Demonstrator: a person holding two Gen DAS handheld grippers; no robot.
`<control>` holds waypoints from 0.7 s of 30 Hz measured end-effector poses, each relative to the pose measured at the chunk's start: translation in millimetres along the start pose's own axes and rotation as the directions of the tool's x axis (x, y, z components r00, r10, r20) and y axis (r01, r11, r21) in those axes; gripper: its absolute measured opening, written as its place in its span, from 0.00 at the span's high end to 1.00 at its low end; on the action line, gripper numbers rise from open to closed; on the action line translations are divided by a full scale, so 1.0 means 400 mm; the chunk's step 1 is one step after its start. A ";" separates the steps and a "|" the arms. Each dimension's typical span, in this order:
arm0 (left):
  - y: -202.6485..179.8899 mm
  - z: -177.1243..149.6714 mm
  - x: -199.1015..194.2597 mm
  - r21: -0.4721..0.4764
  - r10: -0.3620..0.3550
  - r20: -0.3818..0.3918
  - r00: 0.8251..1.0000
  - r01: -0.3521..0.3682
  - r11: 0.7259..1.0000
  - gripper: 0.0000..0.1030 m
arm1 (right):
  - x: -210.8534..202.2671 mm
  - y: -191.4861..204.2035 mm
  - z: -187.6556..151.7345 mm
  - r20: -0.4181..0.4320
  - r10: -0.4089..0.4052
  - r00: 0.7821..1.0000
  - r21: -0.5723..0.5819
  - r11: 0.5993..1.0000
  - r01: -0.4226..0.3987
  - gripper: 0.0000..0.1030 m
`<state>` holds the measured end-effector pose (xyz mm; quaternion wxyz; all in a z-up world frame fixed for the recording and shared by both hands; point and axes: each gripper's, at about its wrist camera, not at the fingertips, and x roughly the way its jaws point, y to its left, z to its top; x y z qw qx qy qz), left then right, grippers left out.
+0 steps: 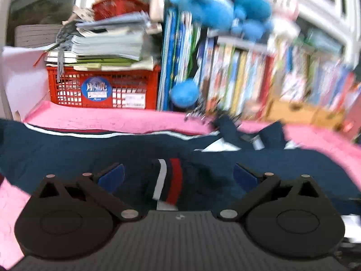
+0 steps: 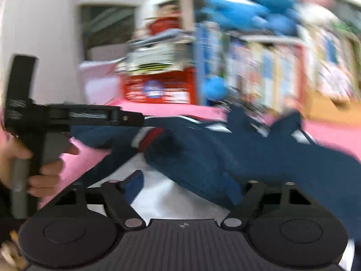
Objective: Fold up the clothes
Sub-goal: 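Carry the navy sleeve across the jacket body with the right gripper and release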
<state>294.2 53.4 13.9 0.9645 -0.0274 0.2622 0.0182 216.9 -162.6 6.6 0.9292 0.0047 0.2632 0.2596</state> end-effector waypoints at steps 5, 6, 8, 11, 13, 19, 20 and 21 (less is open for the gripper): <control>-0.027 -0.054 0.126 0.123 0.195 -0.099 0.976 -0.182 0.976 0.00 | -0.043 -0.149 -0.043 0.002 -0.224 0.975 0.164 0.962 0.220 0.28; -0.027 -0.069 0.148 0.143 0.224 -0.118 0.967 -0.207 0.968 0.00 | -0.048 -0.186 -0.056 -0.035 -0.265 0.963 0.195 0.944 0.267 0.28; -0.006 -0.090 0.155 0.111 0.184 -0.131 0.974 -0.170 0.979 0.00 | -0.059 -0.263 -0.091 -0.109 -0.344 0.933 0.238 0.902 0.360 0.31; 0.020 -0.092 0.158 0.049 0.130 -0.154 0.980 -0.124 0.991 0.00 | -0.093 -0.337 -0.130 -0.104 -0.335 0.937 0.274 0.896 0.350 0.47; 0.034 -0.092 0.165 0.011 0.099 -0.169 0.981 -0.099 0.995 0.00 | -0.120 -0.353 -0.128 -0.100 -0.335 0.937 0.312 0.884 0.349 0.47; 0.033 -0.092 0.169 0.007 0.096 -0.168 0.981 -0.096 0.995 0.00 | -0.112 -0.264 -0.044 0.010 -0.330 0.944 0.230 0.919 0.319 0.41; 0.033 -0.092 0.169 0.004 0.094 -0.168 0.981 -0.095 0.996 0.00 | -0.082 -0.243 -0.026 0.022 -0.307 0.952 0.215 0.931 0.295 0.42; 0.034 -0.092 0.169 0.003 0.093 -0.168 0.981 -0.094 0.996 0.00 | -0.050 -0.222 -0.008 0.033 -0.284 0.958 0.199 0.941 0.272 0.43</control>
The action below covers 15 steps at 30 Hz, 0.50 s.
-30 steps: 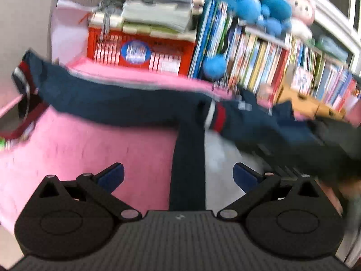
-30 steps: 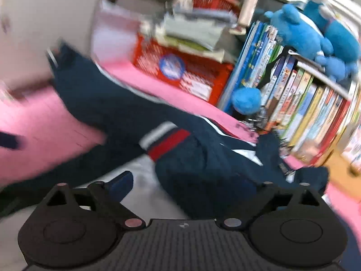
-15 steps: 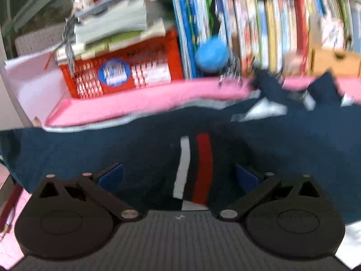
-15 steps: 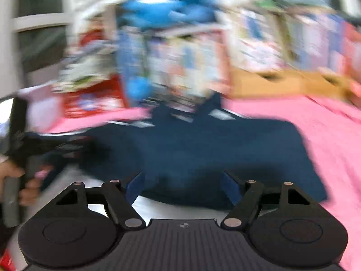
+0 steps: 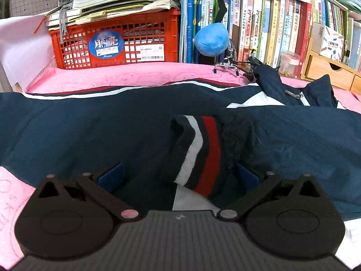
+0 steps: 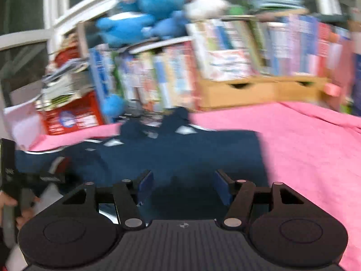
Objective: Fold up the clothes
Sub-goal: 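Carry the navy sleeve across the jacket body with the right gripper and release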
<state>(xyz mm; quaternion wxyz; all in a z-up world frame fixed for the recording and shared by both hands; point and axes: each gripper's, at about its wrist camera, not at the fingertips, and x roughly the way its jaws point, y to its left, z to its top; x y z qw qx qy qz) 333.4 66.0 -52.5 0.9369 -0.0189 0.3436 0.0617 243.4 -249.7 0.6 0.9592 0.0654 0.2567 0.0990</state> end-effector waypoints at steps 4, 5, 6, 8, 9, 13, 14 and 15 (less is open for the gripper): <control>0.004 0.000 -0.001 -0.007 -0.005 0.000 1.000 0.005 1.000 0.00 | 0.180 0.146 0.027 -0.056 0.061 0.997 -0.100 0.993 -0.067 0.45; 0.005 -0.001 -0.001 -0.007 -0.006 0.000 1.000 0.006 1.000 0.00 | 0.217 0.172 0.027 -0.079 0.070 0.994 -0.113 0.991 -0.079 0.45; 0.005 0.000 -0.001 -0.008 -0.006 -0.001 1.000 0.006 1.000 0.00 | 0.255 0.198 0.027 -0.102 0.079 0.992 -0.125 0.988 -0.091 0.45; 0.004 0.000 0.000 -0.008 -0.006 -0.002 1.000 0.006 1.000 0.00 | 0.328 0.249 0.027 -0.147 0.092 0.985 -0.150 0.982 -0.115 0.46; 0.004 0.000 0.001 -0.008 -0.005 -0.003 1.000 0.005 1.000 0.00 | 0.335 0.240 0.028 -0.146 0.065 0.987 -0.163 0.983 -0.089 0.46; 0.004 0.000 0.002 -0.007 -0.002 -0.005 1.000 0.002 1.000 0.00 | 0.361 0.177 0.041 -0.131 -0.056 0.990 -0.190 0.981 0.030 0.41; 0.003 0.000 0.002 -0.006 -0.001 -0.005 1.000 0.001 1.000 0.00 | 0.368 0.143 0.048 -0.122 -0.109 0.987 -0.190 0.978 0.085 0.41; 0.003 0.000 0.002 -0.005 -0.001 -0.005 1.000 0.001 1.000 0.00 | 0.373 0.098 0.056 -0.113 -0.180 0.977 -0.178 0.971 0.158 0.39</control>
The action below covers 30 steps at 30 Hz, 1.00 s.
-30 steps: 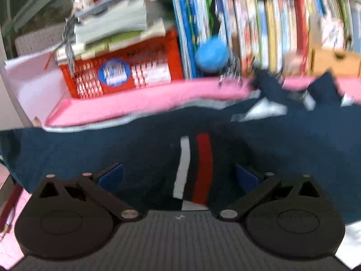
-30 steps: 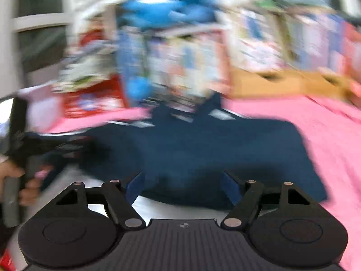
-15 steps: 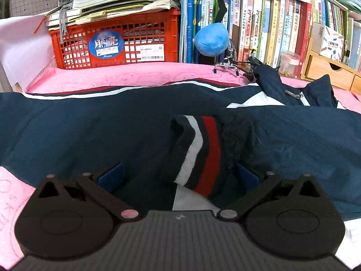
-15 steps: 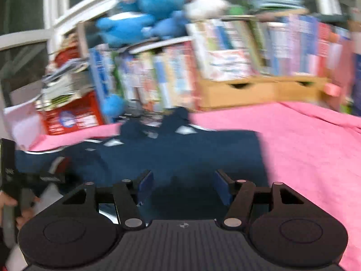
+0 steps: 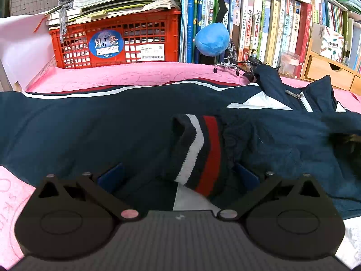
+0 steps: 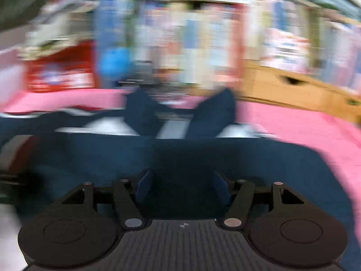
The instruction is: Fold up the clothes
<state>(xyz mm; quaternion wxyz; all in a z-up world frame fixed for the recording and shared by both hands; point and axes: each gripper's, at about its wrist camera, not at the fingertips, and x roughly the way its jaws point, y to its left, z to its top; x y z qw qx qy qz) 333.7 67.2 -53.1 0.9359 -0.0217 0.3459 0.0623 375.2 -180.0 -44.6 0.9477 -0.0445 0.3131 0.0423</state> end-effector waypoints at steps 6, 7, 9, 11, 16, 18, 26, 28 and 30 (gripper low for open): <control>-0.003 0.001 0.001 0.002 -0.001 -0.001 1.000 0.001 1.000 0.00 | 0.078 -0.291 0.015 -0.079 -0.263 0.962 0.294 0.916 0.275 0.26; -0.003 0.001 0.002 0.002 -0.001 -0.001 1.000 0.001 1.000 0.00 | 0.084 -0.324 0.016 -0.089 -0.287 0.954 0.336 0.893 0.300 0.25; -0.001 0.001 0.002 0.001 -0.002 -0.001 1.000 0.002 1.000 0.00 | 0.091 -0.320 0.017 -0.100 -0.308 0.946 0.317 0.891 0.323 0.23; 0.000 0.002 0.002 0.000 -0.001 -0.002 1.000 0.001 1.000 0.00 | 0.077 -0.284 0.024 -0.087 -0.333 0.939 0.258 0.903 0.345 0.24; 0.001 0.002 0.002 0.001 -0.002 -0.002 1.000 0.002 1.000 0.00 | -0.056 -0.114 0.007 0.033 -0.108 0.994 0.110 0.989 0.104 0.21; 0.001 0.002 0.003 0.001 -0.002 -0.002 1.000 0.002 1.000 0.00 | -0.124 -0.010 -0.015 0.059 0.027 0.998 -0.008 1.000 -0.026 0.16; 0.000 0.002 0.003 0.000 -0.001 -0.002 1.000 0.001 1.000 0.00 | -0.196 0.011 -0.149 0.037 -0.021 0.999 -0.221 0.975 0.029 0.02; 0.000 0.002 0.003 0.000 -0.001 -0.002 1.000 0.001 1.000 0.00 | -0.197 -0.108 -0.166 0.011 -0.114 0.993 -0.080 0.990 0.114 0.01; -0.001 0.001 0.003 0.001 -0.001 -0.003 1.000 0.001 1.000 0.00 | -0.198 -0.224 -0.191 -0.026 -0.292 0.956 0.018 0.956 0.293 0.00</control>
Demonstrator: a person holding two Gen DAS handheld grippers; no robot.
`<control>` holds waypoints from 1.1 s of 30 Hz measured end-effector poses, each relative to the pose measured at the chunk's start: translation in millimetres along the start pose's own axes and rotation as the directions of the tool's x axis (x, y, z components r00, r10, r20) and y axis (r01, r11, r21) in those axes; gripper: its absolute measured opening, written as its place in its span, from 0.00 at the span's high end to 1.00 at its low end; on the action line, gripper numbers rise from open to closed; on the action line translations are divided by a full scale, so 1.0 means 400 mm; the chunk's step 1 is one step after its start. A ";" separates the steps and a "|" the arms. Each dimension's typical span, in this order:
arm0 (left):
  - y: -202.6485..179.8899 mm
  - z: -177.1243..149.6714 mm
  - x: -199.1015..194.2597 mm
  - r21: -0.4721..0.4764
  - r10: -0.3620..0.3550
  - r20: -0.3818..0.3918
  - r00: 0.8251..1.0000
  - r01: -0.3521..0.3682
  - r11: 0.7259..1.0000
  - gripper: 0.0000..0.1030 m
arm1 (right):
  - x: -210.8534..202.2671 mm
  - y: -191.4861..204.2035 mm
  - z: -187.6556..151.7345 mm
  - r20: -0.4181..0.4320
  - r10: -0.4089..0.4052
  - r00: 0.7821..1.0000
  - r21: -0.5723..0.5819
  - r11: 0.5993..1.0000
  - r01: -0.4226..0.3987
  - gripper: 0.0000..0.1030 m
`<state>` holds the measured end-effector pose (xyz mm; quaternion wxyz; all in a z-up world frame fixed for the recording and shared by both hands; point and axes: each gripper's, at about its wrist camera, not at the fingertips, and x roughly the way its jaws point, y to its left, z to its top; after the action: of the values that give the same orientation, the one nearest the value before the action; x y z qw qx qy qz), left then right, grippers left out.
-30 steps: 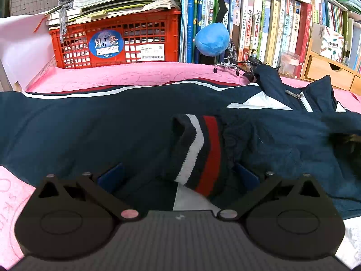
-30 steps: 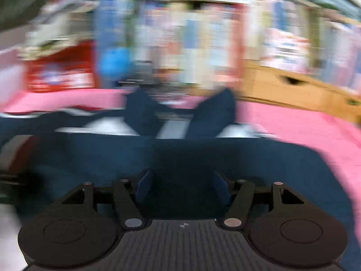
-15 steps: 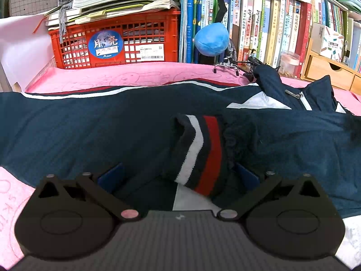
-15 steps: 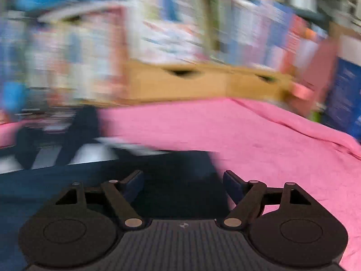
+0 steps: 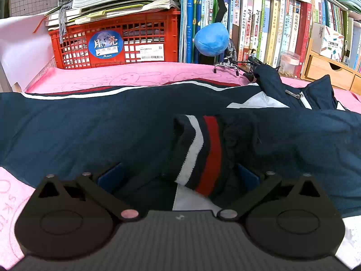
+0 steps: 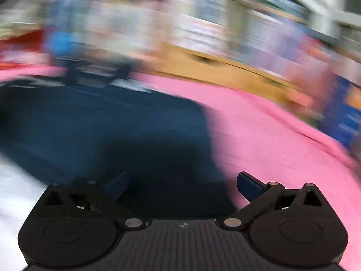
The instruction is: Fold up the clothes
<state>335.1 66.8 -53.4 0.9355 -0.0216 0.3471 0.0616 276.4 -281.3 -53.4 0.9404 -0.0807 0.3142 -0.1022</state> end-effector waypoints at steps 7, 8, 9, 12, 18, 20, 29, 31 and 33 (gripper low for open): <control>0.001 0.001 0.001 0.000 0.000 -0.001 1.000 0.000 1.000 0.00 | 0.038 -0.230 -0.072 -0.098 -0.085 0.992 0.318 0.941 0.112 0.01; 0.001 0.001 0.001 -0.001 0.000 -0.001 1.000 0.000 1.000 0.00 | 0.032 -0.227 -0.076 -0.091 -0.084 0.992 0.310 0.945 0.109 0.01; 0.001 0.001 0.001 -0.001 0.000 -0.001 1.000 0.000 1.000 0.00 | 0.027 -0.224 -0.079 -0.084 -0.084 0.993 0.301 0.948 0.106 0.01; 0.001 0.001 0.001 -0.002 0.000 -0.002 1.000 0.000 1.000 0.00 | -0.018 -0.206 -0.079 -0.027 -0.104 0.994 0.267 0.958 0.107 0.01; 0.002 0.001 0.001 -0.002 -0.001 -0.003 1.000 0.001 1.000 0.00 | -0.186 -0.131 -0.075 0.136 0.003 0.991 0.220 0.975 -0.034 0.00; 0.002 0.001 0.001 -0.002 -0.001 -0.004 1.000 0.001 1.000 0.00 | -0.250 -0.097 -0.101 0.192 0.039 0.981 0.221 0.972 -0.082 0.00; 0.004 0.000 -0.016 0.006 0.016 -0.017 1.000 -0.016 1.000 0.00 | -0.324 0.008 -0.243 0.097 0.175 0.980 0.231 0.954 -0.193 0.00; 0.000 -0.013 -0.087 0.034 0.056 -0.013 0.998 -0.055 0.998 0.00 | -0.354 0.008 -0.247 0.103 0.188 0.977 0.223 0.953 -0.207 0.00; -0.033 -0.051 -0.200 0.100 0.019 0.022 1.000 -0.021 0.995 0.00 | -0.382 0.005 -0.247 0.107 0.202 0.974 0.227 0.948 -0.221 0.00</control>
<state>263.4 44.2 -16.7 0.9384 0.0292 0.3400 0.0536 97.1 -250.9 -43.9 0.9610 0.0624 0.2673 -0.0342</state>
